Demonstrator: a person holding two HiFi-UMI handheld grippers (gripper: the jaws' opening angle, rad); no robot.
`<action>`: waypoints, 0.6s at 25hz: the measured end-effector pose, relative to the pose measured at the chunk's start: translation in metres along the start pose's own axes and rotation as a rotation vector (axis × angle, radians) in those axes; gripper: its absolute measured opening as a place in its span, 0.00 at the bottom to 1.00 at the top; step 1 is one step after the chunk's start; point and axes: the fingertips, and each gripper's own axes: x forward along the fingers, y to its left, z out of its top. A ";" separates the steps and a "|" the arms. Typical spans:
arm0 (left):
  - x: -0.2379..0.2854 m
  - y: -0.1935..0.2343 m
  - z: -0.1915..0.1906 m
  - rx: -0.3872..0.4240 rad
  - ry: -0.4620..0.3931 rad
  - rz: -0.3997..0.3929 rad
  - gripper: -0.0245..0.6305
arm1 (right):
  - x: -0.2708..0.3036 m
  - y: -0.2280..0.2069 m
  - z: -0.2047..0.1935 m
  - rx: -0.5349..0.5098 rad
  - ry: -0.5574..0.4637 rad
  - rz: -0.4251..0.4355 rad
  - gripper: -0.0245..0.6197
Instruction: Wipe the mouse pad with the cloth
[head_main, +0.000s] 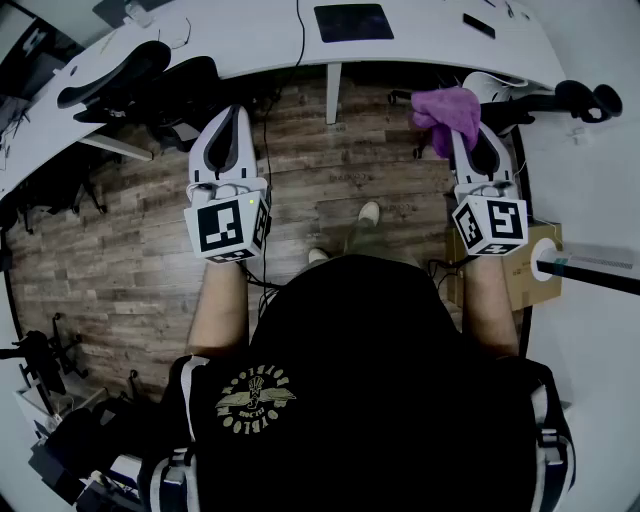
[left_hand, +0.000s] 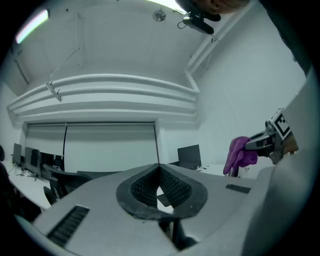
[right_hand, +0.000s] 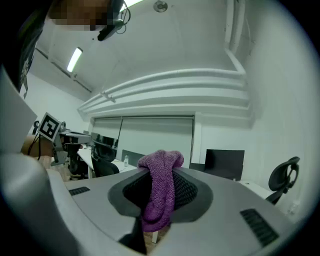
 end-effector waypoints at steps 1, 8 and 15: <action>-0.002 -0.001 0.001 0.008 -0.003 0.005 0.04 | 0.000 0.002 0.001 0.004 -0.002 0.007 0.17; 0.012 -0.022 0.013 0.014 -0.031 -0.013 0.04 | 0.007 -0.002 0.018 0.055 -0.068 0.018 0.18; 0.057 -0.038 0.013 0.006 -0.029 -0.060 0.04 | 0.042 -0.015 0.015 0.075 -0.093 0.036 0.18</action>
